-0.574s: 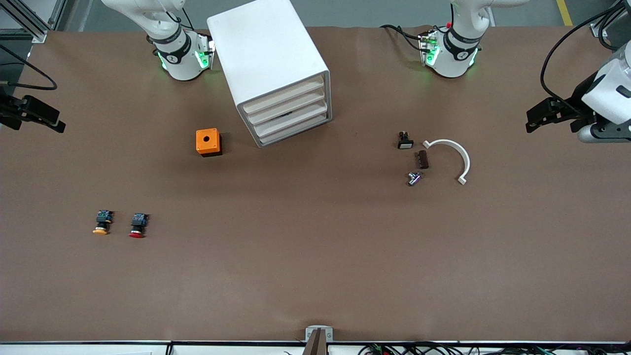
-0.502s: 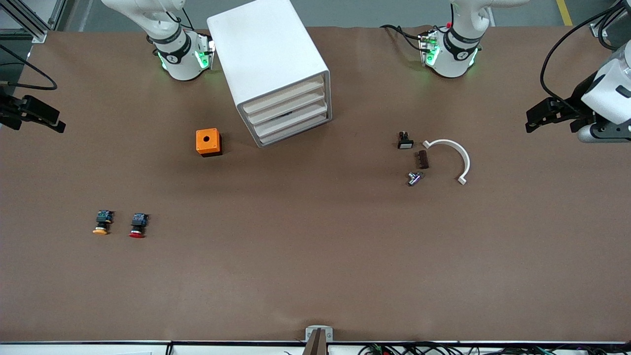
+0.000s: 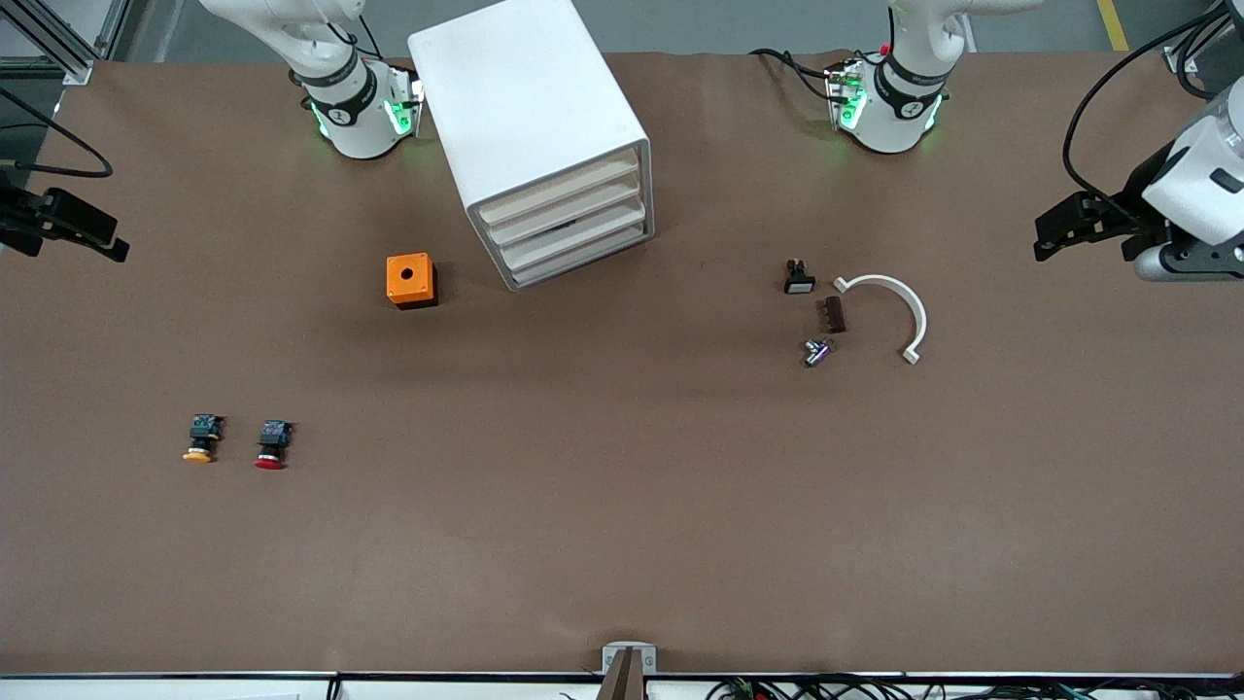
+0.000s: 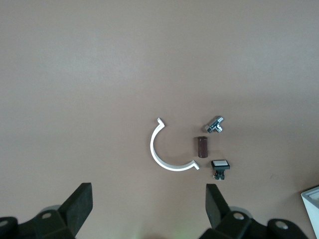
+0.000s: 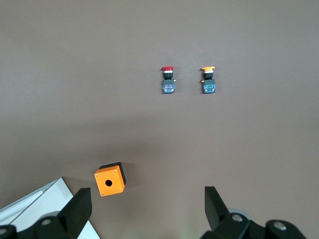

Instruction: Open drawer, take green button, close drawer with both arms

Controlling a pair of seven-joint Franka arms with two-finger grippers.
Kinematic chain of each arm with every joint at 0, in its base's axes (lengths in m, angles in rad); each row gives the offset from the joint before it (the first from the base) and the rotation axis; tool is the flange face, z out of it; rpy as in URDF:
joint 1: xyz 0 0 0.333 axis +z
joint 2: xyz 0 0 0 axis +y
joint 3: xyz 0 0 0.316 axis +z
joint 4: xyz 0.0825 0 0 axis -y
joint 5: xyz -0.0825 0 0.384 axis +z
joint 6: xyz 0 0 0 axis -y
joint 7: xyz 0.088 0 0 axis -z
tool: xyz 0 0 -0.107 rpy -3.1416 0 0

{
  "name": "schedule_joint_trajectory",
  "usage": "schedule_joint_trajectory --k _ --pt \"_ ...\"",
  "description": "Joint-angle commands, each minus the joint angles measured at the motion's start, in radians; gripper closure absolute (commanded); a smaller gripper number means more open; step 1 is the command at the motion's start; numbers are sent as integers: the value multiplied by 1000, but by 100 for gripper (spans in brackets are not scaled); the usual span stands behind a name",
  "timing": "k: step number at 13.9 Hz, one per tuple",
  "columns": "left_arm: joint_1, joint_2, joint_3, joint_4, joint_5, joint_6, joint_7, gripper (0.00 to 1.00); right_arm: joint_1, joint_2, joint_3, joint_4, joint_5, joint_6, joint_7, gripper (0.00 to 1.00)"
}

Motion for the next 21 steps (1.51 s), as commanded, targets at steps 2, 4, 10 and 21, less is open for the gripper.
schedule_joint_trajectory --k 2,4,10,21 --pt "-3 76 1 26 15 -39 -8 0 -4 -8 1 1 -3 -1 -6 0" --pt "-3 122 3 25 23 -42 -20 0 -4 -8 1 1 -3 -1 -6 0" --pt "-73 369 -1 118 10 -42 -457 0 -4 -8 1 1 -3 1 -6 0" --pt "-187 575 -8 126 -292 -136 -1307 0 -4 -8 0 1 -5 1 -6 0"
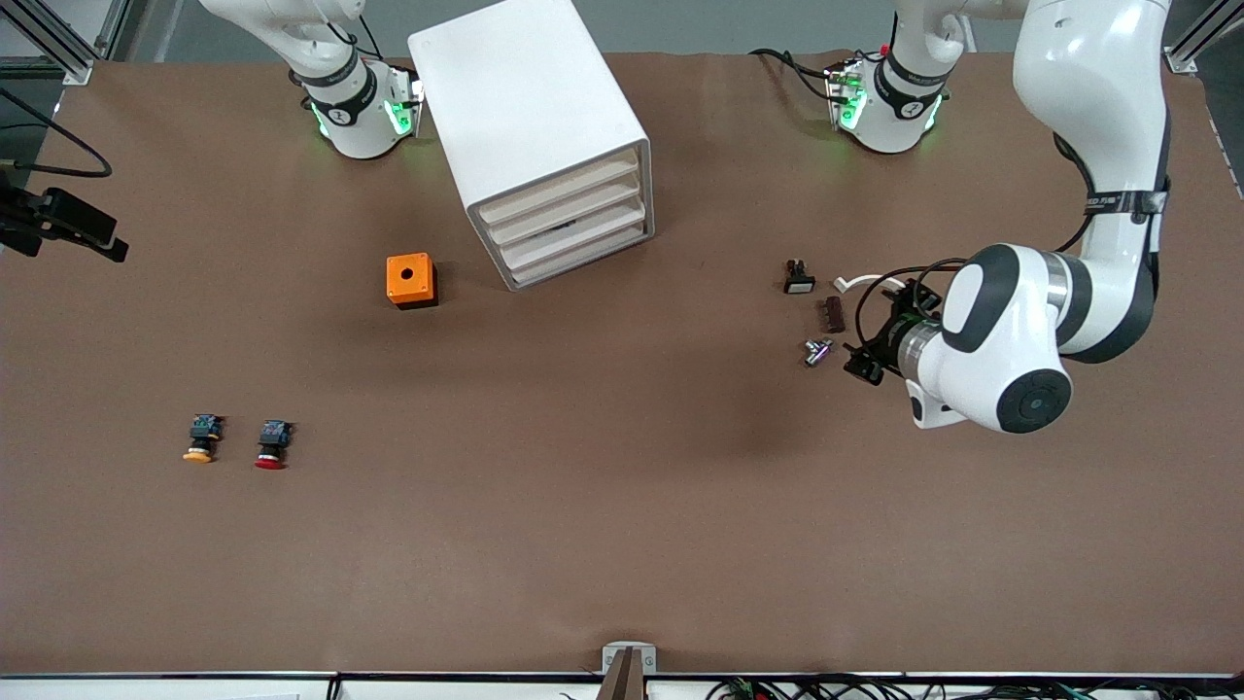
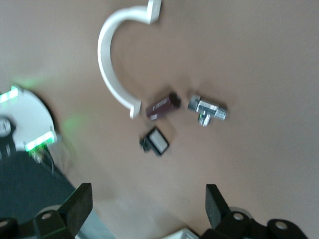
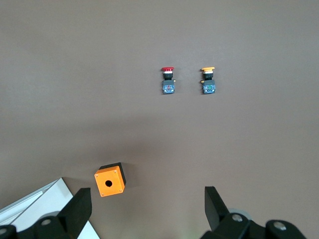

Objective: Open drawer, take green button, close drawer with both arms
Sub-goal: 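Reach the left gripper to the cabinet drawer handle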

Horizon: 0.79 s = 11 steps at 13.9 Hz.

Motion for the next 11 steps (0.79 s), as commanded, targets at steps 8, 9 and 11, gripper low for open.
schedule_joint_trajectory --k 8,9,11 --pt "-188 178 0 35 -407 -62 -656 0 -6 -8 0 5 -3 0 -4 0" --pt "-220 198 0 35 -453 -62 -694 0 -6 -8 0 5 -3 0 -4 0" --pt "-253 241 0 43 -558 -60 -736 0 -4 -8 0 5 -3 0 -4 0"
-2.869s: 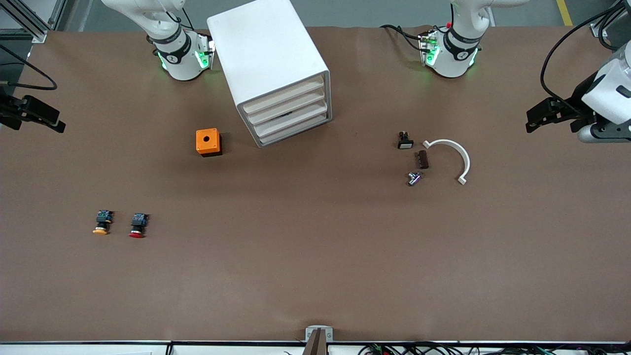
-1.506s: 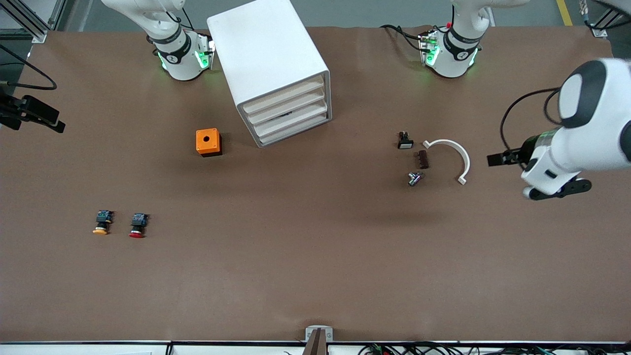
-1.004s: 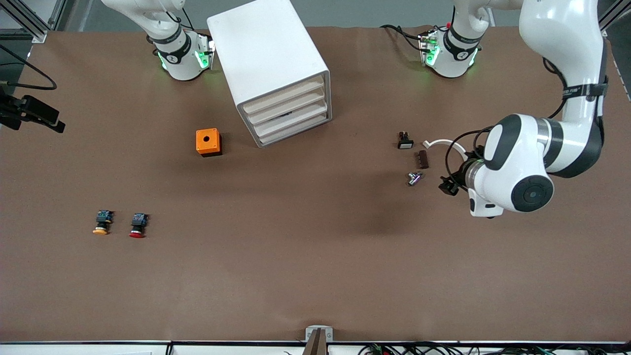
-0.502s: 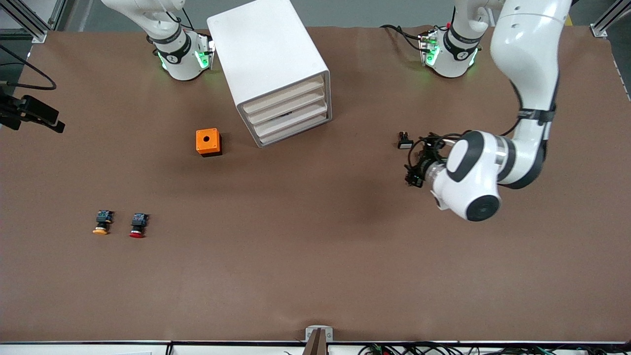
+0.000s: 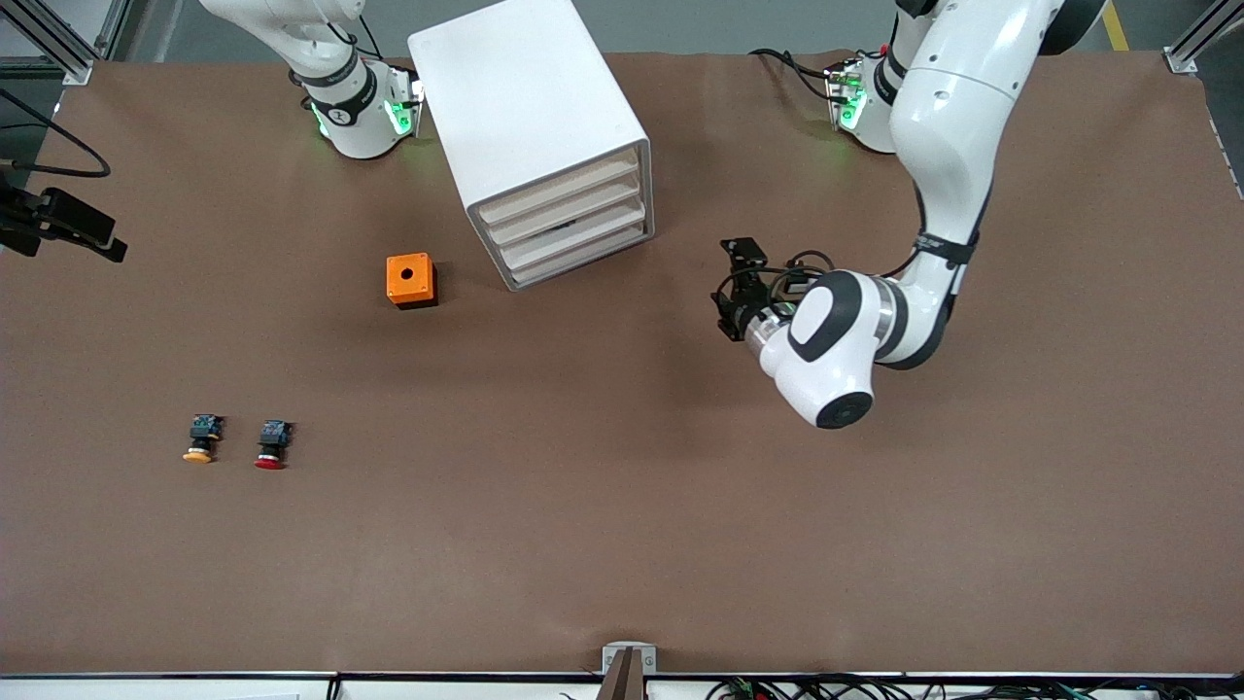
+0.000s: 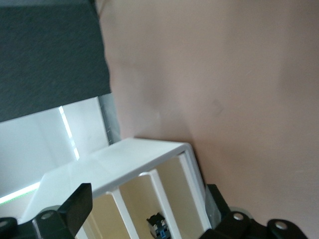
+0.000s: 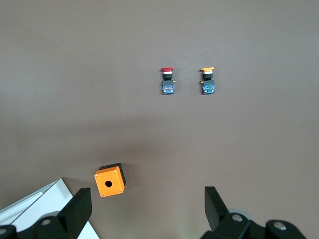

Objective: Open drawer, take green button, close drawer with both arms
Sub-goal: 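Reach the left gripper to the cabinet drawer handle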

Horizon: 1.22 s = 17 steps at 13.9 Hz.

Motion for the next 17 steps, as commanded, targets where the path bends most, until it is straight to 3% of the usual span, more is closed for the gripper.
schedule_joint_trajectory --k 1,5,9,15,16,17 --pt "-34 75 7 47 -143 -22 -76 2 -4 -6 2 4 -3 -1 -2 0" --pt "-74 117 7 48 -229 -16 -128 16 -3 -6 3 6 -2 1 -1 0" --pt "-109 181 8 88 -343 7 -133 40 -1 -6 3 12 -2 -1 4 0" --pt "-172 212 10 87 -403 91 -179 44 62 6 6 14 -11 -1 4 0" --pt "-178 218 10 87 -403 91 -179 51 62 15 6 14 -5 1 7 0" --pt "-189 221 10 83 -403 93 -178 52 65 20 6 14 7 4 8 0"
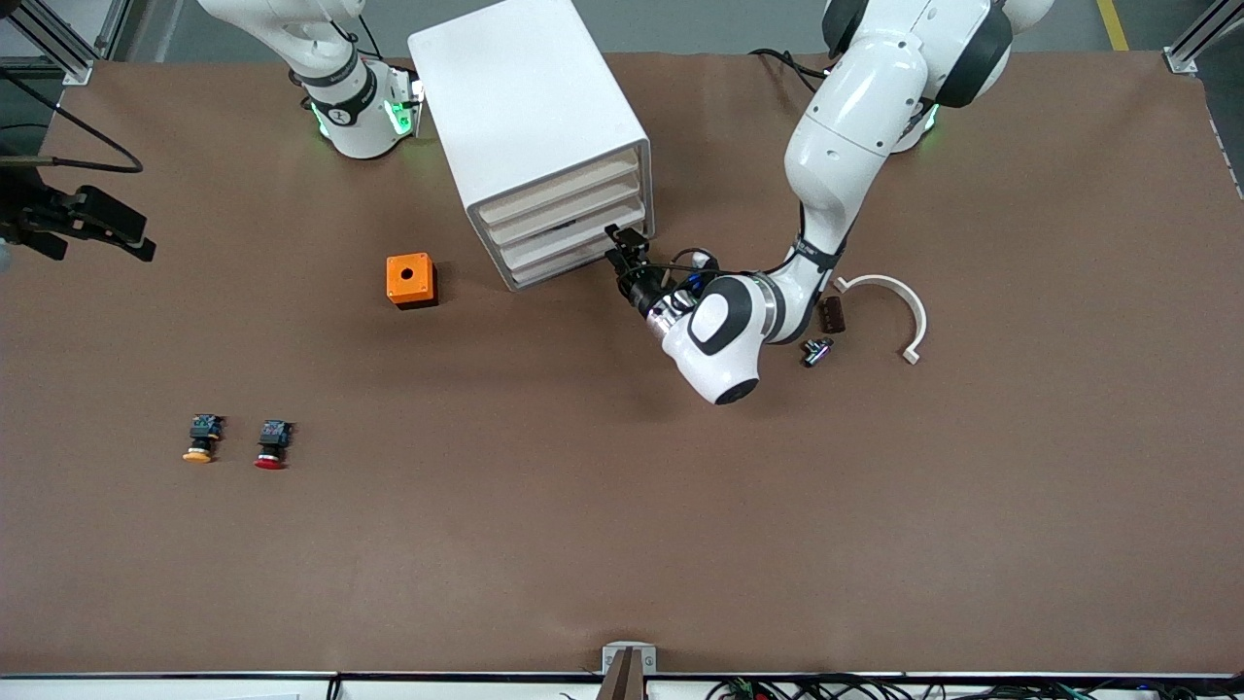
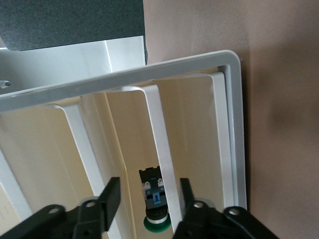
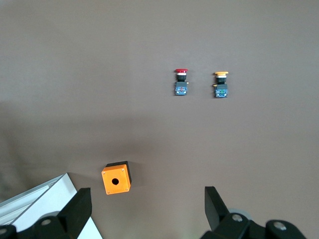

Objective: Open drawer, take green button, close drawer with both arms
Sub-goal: 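Pull the drawer open with the left gripper while the right gripper reaches in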

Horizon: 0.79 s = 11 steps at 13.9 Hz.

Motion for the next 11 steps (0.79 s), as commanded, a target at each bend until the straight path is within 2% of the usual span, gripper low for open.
schedule_joint_trajectory --k 1,3,11 --pt "-35 22 9 23 -18 -1 -21 52 8 15 -3 11 23 8 7 0" --pt "-39 24 9 23 -16 -1 -24 52 14 15 0 11 32 13 88 0" --pt "-77 38 9 22 -18 29 -24 54 184 19 0 9 20 -15 416 0"
